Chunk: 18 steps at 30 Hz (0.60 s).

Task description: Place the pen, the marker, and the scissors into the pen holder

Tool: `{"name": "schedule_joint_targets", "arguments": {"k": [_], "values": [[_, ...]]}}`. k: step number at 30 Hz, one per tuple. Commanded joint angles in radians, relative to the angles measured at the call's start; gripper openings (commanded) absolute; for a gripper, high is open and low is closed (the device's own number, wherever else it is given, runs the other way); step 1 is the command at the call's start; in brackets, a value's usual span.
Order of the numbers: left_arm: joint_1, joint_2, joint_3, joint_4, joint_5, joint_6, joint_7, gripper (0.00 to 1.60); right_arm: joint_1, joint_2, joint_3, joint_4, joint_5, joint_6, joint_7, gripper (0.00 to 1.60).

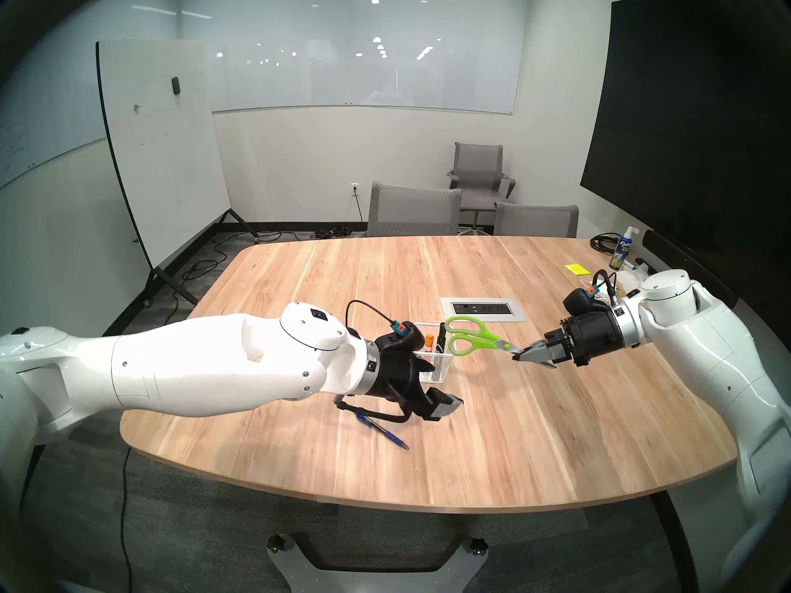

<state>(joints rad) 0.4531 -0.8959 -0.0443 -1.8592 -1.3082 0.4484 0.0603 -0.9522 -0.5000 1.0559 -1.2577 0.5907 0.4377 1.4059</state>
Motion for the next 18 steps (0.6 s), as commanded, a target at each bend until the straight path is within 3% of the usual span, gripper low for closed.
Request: {"name": "schedule_joint_targets", "arguments": {"k": [1, 18], "values": [[0.028, 0.015, -0.013, -0.039, 0.018, -0.067, 0.040, 1.60, 0.045, 0.021, 0.021, -0.012, 0.055, 0.015, 0.078, 0.00], [0.068, -0.027, -0.020, 0.002, 0.088, -0.183, 0.073, 1.60, 0.006, 0.118, 0.026, -0.052, 0.269, 0.047, 0.058, 0.00]]}}
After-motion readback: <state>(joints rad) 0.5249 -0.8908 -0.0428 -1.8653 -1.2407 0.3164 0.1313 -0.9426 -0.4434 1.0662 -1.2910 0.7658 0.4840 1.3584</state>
